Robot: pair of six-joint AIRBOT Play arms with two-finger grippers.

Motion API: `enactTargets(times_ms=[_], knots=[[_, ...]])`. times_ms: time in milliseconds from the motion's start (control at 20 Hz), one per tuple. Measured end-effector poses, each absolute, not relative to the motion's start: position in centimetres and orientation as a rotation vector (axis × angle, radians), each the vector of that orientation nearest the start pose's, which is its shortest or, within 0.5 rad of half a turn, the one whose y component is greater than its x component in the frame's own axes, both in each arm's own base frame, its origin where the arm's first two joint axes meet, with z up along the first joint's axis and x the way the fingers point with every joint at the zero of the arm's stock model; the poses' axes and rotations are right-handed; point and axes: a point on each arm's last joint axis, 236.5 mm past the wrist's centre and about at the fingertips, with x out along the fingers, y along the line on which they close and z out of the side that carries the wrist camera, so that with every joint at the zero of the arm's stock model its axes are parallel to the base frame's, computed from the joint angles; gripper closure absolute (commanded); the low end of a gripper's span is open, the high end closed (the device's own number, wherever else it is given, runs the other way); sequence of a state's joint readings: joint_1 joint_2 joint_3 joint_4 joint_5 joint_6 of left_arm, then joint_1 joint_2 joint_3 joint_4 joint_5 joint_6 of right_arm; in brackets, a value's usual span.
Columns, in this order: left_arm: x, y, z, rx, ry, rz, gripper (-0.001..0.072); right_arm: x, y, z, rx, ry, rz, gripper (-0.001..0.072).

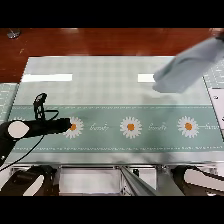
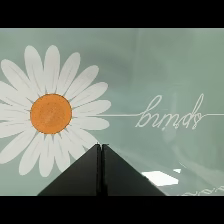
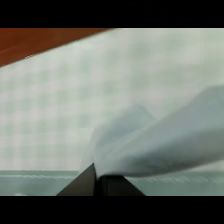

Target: Fold the shirts.

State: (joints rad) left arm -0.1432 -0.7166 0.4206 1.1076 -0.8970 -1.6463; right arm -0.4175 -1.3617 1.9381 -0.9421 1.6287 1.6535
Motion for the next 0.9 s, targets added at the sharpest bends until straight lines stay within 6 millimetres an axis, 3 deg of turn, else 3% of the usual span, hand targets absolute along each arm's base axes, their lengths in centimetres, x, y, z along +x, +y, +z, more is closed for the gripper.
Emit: enactTargets(times_ms=[400, 600, 750, 800, 900], knots=[[23.8, -11.6, -4.7, -0.44, 1.197, -0.226, 0.0688, 30.0, -13.3, 17.2, 0.742, 1.04, -0.276, 0.0697], [24.2, -11.5, -4.5, -0.429, 1.177, -0.23, 0.0688, 22.9, -18.1, 14.9, 0.821, 1.021, -0.579, 0.0696], [24.5, -11.4, -4.5, -0.427, 1.164, -0.228, 0.0688, 17.1, -20.1, 13.8, 0.85, 1.007, -0.822, 0.0693], [24.7, -11.4, -4.5, -0.428, 1.159, -0.225, 0.0688, 15.5, -20.2, 13.4, 0.854, 1.01, -0.887, 0.0654], [25.0, -11.3, -4.6, -0.429, 1.15, -0.221, 0.0688, 12.6, -20.2, 12.4, 0.861, 1.019, -1.002, 0.0133]])
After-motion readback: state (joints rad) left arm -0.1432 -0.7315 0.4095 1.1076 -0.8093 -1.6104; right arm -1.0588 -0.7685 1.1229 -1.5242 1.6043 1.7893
